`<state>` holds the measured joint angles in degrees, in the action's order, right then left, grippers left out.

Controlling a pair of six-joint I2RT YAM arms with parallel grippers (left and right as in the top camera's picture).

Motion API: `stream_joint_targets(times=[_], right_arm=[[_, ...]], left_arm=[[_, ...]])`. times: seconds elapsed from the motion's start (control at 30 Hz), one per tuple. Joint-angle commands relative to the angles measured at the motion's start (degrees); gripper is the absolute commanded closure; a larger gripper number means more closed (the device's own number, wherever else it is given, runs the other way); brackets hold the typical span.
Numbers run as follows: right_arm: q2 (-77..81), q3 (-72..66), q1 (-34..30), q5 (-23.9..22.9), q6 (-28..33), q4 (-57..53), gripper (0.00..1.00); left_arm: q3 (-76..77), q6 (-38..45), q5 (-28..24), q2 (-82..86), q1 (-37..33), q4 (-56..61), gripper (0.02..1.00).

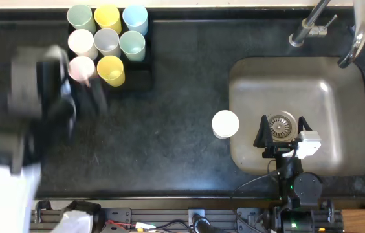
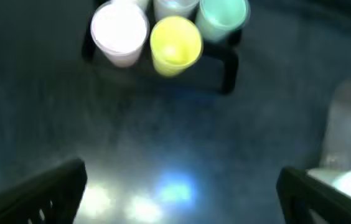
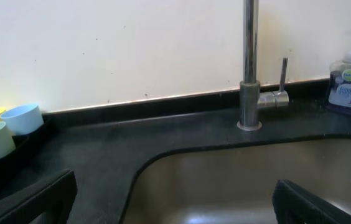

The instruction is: Store Cups

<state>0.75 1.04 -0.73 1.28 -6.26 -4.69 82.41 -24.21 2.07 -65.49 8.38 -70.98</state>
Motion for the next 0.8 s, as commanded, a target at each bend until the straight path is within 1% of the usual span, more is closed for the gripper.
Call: stream_joint_targets(times=[0.03, 0.07, 0.13, 0.2, 0.23, 0.3, 0.4, 0.53, 0.7, 0.8], right_arm=[[-0.5, -0.7, 0.0, 0.2, -0.4, 0.2, 0.003], [-0.5, -0.7, 0.0, 0.2, -0.4, 0.2, 0.003], [-0.5, -0.7, 0.0, 0.2, -0.4, 0.2, 0.003], [-0.5, -0.7, 0.0, 0.2, -0.4, 0.2, 0.003], [-0.5, -0.7, 0.0, 0.2, -0.4, 0.2, 0.003], [-0.5, -0.7, 0.0, 0.2, -0.4, 0.2, 0.005], [-0.5, -0.7, 0.0, 0.2, -0.4, 0.2, 0.005], [-0.5, -0.7, 0.0, 0.2, -0.4, 0.2, 0.003], [-0.5, -0.7, 0.0, 0.2, -0.4, 0.2, 0.005], [-0.5, -0.7, 0.0, 0.2, -0.4, 0.2, 0.003]], left_arm=[[-34.5, 24.5, 1.0, 17.3, 0.3, 24.5, 0.020], [-41.0, 24.4, 0.9, 20.7, 0.3, 32.7, 0.020], [-54.5, 24.4, -1.5, 27.6, 0.3, 51.5, 0.020], [-64.5, 24.4, -3.5, 33.4, 0.3, 66.9, 0.020], [-69.1, 24.4, -3.7, 36.7, 0.4, 73.9, 0.020], [-74.7, 24.4, -3.7, 42.3, 0.4, 80.9, 0.020], [-78.5, 24.4, -2.8, 50.6, 0.4, 80.8, 0.020], [-79.1, 24.4, -2.6, 58.3, 0.4, 71.8, 0.020], [-79.1, 24.4, -2.6, 63.5, 0.4, 60.6, 0.020], [-79.1, 24.4, -2.4, 64.5, 0.4, 59.9, 0.020]])
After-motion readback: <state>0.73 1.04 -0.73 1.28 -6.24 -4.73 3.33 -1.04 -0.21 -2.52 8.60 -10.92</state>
